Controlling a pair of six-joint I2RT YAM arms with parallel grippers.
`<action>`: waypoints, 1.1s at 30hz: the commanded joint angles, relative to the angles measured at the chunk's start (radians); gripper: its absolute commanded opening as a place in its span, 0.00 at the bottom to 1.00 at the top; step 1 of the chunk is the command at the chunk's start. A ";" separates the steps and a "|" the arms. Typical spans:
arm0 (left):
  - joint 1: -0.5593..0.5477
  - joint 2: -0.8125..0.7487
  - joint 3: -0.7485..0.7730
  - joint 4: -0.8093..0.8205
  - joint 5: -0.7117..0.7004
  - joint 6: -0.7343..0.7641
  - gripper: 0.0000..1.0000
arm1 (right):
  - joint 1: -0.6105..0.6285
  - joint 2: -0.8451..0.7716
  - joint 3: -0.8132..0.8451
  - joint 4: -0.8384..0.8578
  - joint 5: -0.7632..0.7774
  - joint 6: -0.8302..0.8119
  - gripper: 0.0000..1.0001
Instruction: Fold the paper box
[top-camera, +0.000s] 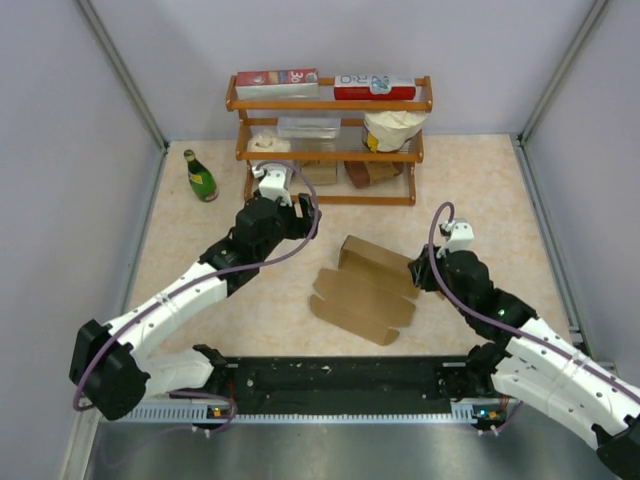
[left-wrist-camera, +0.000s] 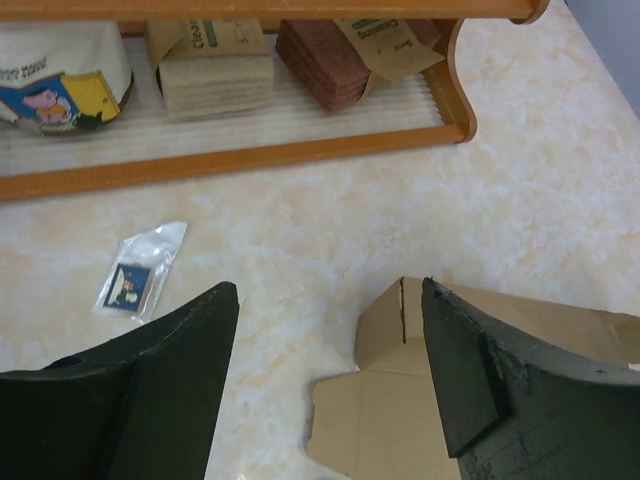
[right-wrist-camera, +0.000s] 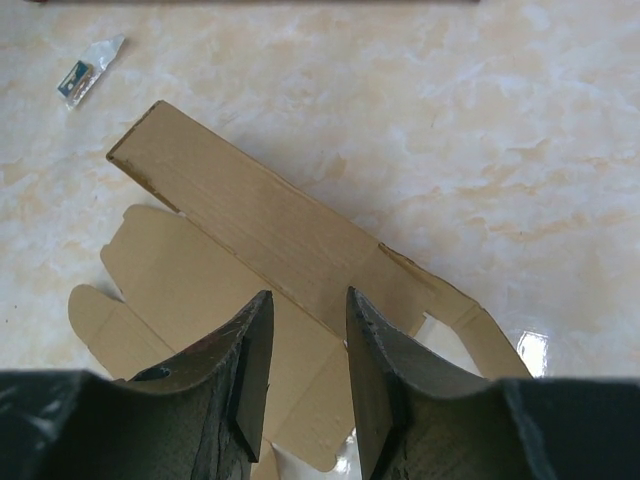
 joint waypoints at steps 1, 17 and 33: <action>0.020 0.069 0.111 0.037 0.056 0.067 0.79 | -0.010 -0.027 -0.010 -0.004 0.011 0.022 0.35; 0.046 0.335 0.428 0.005 0.252 0.102 0.84 | -0.014 -0.097 -0.015 -0.056 0.003 0.048 0.36; 0.044 0.337 0.458 -0.024 0.248 0.136 0.84 | -0.014 -0.142 -0.015 -0.097 -0.011 0.082 0.38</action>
